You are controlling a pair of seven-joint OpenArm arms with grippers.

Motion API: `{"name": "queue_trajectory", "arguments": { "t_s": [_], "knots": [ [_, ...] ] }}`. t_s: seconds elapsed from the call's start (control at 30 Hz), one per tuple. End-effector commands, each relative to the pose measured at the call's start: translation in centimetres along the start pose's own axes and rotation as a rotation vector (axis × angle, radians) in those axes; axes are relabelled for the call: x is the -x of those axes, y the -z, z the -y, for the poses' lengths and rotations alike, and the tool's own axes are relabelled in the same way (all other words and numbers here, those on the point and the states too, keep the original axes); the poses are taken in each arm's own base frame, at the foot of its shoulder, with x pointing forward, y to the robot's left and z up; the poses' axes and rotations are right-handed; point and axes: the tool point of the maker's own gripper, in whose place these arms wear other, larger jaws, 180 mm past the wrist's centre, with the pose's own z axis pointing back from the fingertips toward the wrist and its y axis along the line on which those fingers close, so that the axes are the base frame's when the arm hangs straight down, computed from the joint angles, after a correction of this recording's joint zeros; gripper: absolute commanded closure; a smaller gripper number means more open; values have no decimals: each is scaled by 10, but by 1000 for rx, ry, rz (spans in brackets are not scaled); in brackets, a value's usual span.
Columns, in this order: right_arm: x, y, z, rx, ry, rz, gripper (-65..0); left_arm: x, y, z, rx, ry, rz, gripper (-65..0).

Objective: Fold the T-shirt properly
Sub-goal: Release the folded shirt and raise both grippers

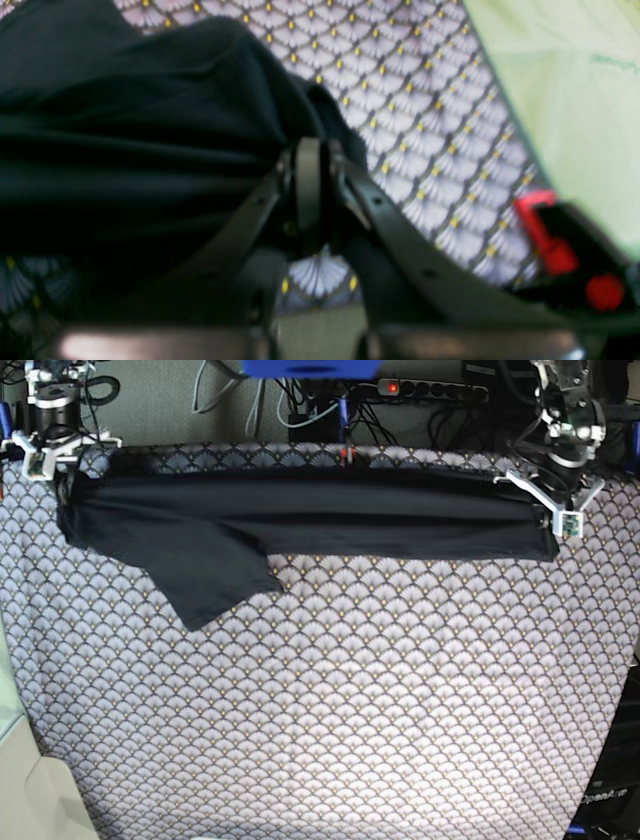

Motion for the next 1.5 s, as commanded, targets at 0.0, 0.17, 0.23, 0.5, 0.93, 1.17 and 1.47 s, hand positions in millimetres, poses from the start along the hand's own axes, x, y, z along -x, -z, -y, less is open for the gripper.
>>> {"name": "queue_trajectory", "arguments": {
  "t_s": [0.0,0.17,0.23,0.5,0.93,1.17,1.47],
  "knots": [
    [-7,-3,11,32,-9,31,0,-11,-1,-16,-49,14,32,0],
    [3,-7,8,24,2,7,0,-9,0,-13,-43,14,26,0],
    [3,-7,8,26,2,4,0,-2,1,-14,-43,9,10,0],
    [11,0,5,14,-79,-59,0,9,6,-16,-47,-7,-19,-24],
    [14,8,6,22,-68,-64,-277,8,4,-15,-45,-6,-10,-423],
    [7,6,31,105,-58,-44,-316,7,3,-17,-50,-15,-7,-423],
    [10,-1,39,123,-64,-55,-444,5,0,-38,-106,-41,4,-424]
  ]
}}
